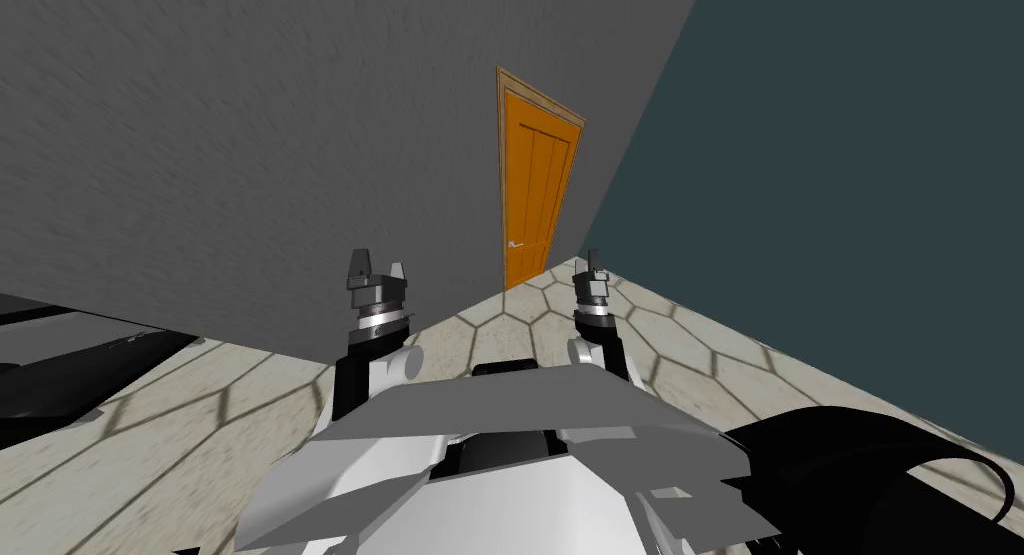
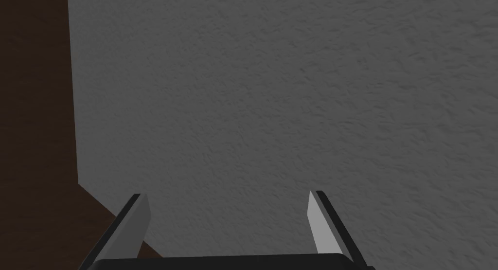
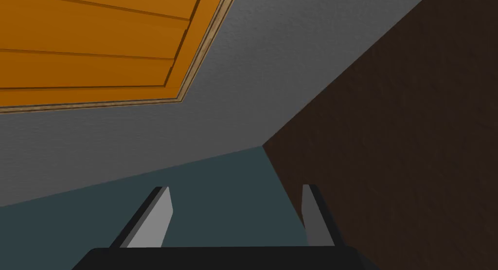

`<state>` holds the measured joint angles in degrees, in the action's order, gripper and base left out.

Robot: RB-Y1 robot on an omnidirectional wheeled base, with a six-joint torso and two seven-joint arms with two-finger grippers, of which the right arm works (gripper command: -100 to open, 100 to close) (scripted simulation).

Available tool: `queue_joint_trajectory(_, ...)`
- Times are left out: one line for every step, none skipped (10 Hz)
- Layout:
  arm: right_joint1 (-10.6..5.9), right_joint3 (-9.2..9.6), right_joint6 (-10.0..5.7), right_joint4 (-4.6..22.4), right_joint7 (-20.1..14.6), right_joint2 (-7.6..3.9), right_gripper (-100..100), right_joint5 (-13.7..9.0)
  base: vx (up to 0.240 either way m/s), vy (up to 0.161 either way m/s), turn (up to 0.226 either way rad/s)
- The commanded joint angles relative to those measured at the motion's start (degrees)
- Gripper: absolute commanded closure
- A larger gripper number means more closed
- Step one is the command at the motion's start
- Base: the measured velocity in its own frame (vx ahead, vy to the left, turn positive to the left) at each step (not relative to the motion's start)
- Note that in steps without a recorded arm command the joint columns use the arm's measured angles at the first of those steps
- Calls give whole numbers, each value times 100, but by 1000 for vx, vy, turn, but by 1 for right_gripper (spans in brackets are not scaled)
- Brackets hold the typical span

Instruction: Pull the door open

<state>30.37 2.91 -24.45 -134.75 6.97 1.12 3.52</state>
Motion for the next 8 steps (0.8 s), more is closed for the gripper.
queue_joint_trajectory(-57, 5, -37, 161, -10, -50, -100, -43, 54, -15, 74)
queue_joint_trajectory(-107, 9, -70, 301, -19, -89, -100, -80, 98, -57, 103)
queue_joint_trajectory(-159, 13, -104, 448, -28, -129, -100, -119, 117, -44, 128)
queue_joint_trajectory(-189, 16, -123, 529, -33, -150, -100, -141, 120, -35, 59)
queue_joint_trajectory(-226, 19, -147, 635, -40, -175, -100, -169, 113, -23, 64)
queue_joint_trajectory(-264, 22, -172, 740, -46, -200, -100, -198, 89, -30, 68)
queue_joint_trajectory(-301, 25, -196, 846, -53, -225, -100, -226, 71, -36, 76)
queue_joint_trajectory(-339, 29, -221, 951, -59, -251, -100, -254, 72, -31, 74)
